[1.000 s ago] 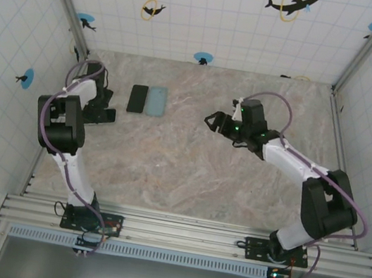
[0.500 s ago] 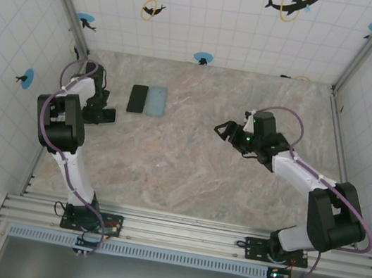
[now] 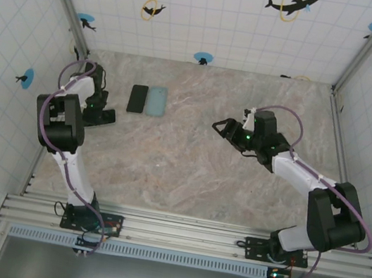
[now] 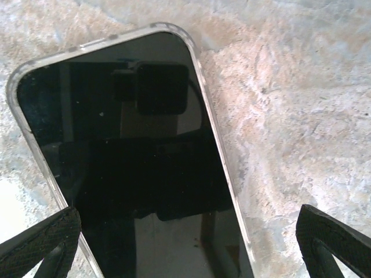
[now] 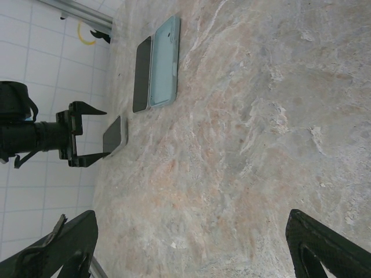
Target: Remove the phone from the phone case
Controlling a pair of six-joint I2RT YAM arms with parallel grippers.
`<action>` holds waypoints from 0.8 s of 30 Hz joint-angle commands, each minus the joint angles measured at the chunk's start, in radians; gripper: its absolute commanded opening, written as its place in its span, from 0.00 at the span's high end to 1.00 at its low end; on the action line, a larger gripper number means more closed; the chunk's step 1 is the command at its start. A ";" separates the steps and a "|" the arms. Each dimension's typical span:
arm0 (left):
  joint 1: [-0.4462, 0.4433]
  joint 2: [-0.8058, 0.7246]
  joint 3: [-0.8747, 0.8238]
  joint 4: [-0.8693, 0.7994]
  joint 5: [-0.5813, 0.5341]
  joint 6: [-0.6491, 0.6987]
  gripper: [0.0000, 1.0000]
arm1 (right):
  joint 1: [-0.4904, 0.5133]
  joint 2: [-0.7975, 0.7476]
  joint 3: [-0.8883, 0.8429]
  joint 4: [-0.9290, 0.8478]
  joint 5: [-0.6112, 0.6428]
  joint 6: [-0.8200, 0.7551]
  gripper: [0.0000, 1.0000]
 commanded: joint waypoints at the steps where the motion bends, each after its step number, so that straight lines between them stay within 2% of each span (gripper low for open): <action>1: 0.000 -0.019 -0.029 -0.097 0.025 -0.031 0.02 | 0.009 -0.014 -0.033 0.052 -0.023 0.013 0.14; 14: -0.001 -0.065 0.003 -0.157 0.016 -0.032 0.02 | 0.021 0.014 -0.039 0.104 -0.043 0.044 0.15; 24: 0.007 -0.052 -0.059 -0.083 0.063 -0.086 0.02 | 0.024 0.014 -0.040 0.114 -0.041 0.052 0.15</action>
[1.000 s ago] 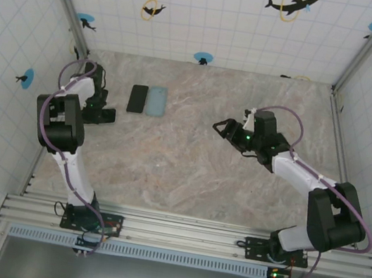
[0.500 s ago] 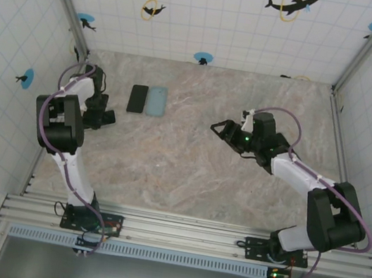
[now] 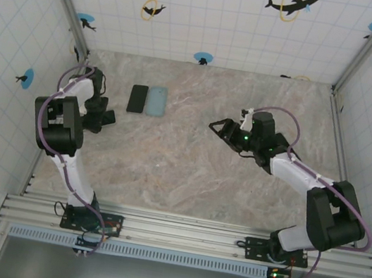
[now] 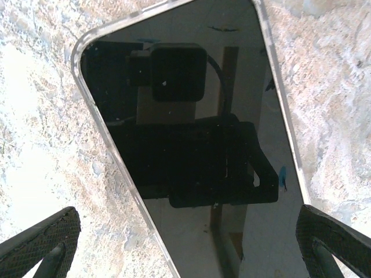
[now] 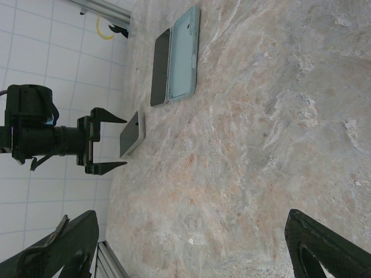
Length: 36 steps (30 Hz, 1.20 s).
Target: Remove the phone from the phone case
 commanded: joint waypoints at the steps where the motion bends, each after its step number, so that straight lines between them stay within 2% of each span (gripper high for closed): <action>1: 0.008 -0.002 -0.009 0.015 0.023 -0.041 0.02 | 0.005 0.003 -0.017 0.032 -0.006 0.001 0.15; 16: 0.028 0.075 0.015 0.022 0.019 -0.051 0.02 | -0.027 -0.018 -0.049 0.024 -0.030 0.014 0.16; 25: 0.050 0.142 0.026 -0.014 0.065 -0.045 0.02 | -0.039 -0.006 -0.063 0.059 -0.066 0.056 0.16; 30: 0.055 0.152 0.030 -0.010 0.087 -0.054 0.02 | -0.042 0.000 -0.064 0.062 -0.074 0.055 0.16; 36: 0.055 0.115 0.068 -0.006 0.063 -0.036 0.02 | -0.043 0.009 -0.066 0.078 -0.079 0.058 0.16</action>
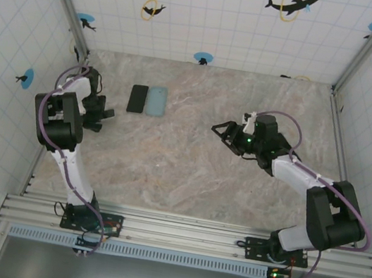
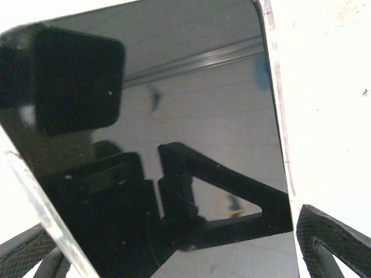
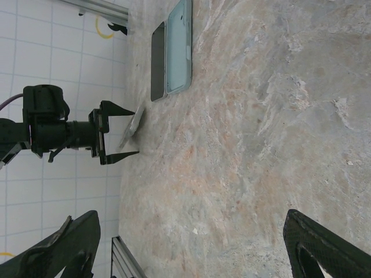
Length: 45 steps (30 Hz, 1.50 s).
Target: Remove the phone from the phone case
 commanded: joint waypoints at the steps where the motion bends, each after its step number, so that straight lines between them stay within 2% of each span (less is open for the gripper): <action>1: 0.012 0.032 0.018 -0.027 -0.010 0.000 0.02 | -0.006 0.012 -0.023 0.048 -0.019 0.010 0.17; 11: 0.014 -0.005 0.021 0.008 0.002 0.008 0.02 | -0.004 0.050 -0.011 0.087 -0.039 0.029 0.17; 15: 0.018 0.028 0.027 -0.003 0.018 0.006 0.02 | -0.003 0.063 -0.006 0.096 -0.047 0.035 0.18; 20: 0.017 0.028 0.011 0.036 0.007 -0.021 0.02 | -0.004 0.067 0.006 0.082 -0.048 0.028 0.18; 29: 0.027 0.069 0.001 0.057 0.055 -0.082 0.02 | -0.014 0.058 -0.009 0.076 -0.062 0.032 0.18; 35: 0.028 0.133 0.086 -0.041 0.092 -0.084 0.02 | -0.020 0.060 -0.014 0.087 -0.074 0.048 0.18; 45: 0.027 0.185 0.140 -0.088 0.129 -0.092 0.03 | -0.021 0.076 -0.022 0.125 -0.089 0.086 0.18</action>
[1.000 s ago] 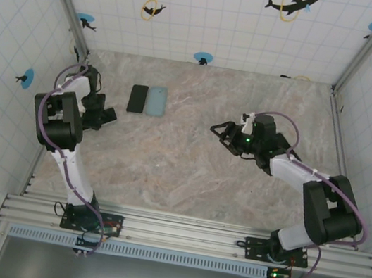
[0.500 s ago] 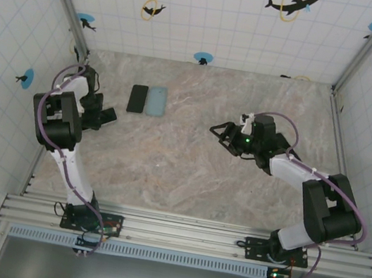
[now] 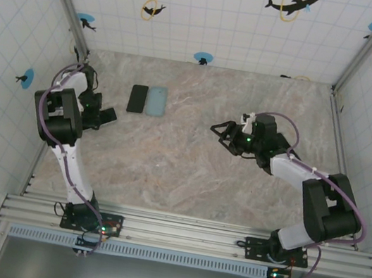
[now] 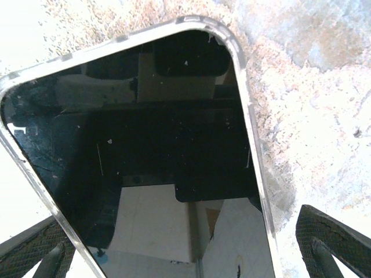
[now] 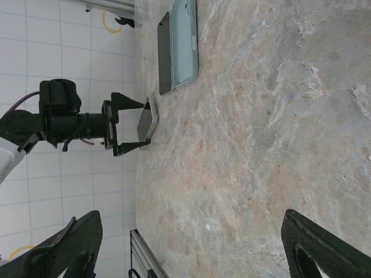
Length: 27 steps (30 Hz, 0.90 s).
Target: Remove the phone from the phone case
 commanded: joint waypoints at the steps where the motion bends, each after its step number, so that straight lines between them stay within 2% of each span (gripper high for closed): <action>1: -0.006 0.092 0.004 0.009 0.073 -0.021 0.04 | -0.006 0.016 -0.019 0.052 -0.017 0.021 0.18; 8: -0.004 0.125 0.004 0.028 0.135 -0.036 0.13 | -0.005 0.022 -0.034 0.096 -0.021 0.062 0.19; 18: 0.008 0.074 0.008 0.029 0.109 -0.017 0.33 | 0.005 0.016 -0.038 0.096 -0.007 0.067 0.19; 27: 0.007 -0.042 0.054 0.020 0.091 0.014 0.37 | 0.038 0.024 -0.032 0.125 0.007 0.079 0.20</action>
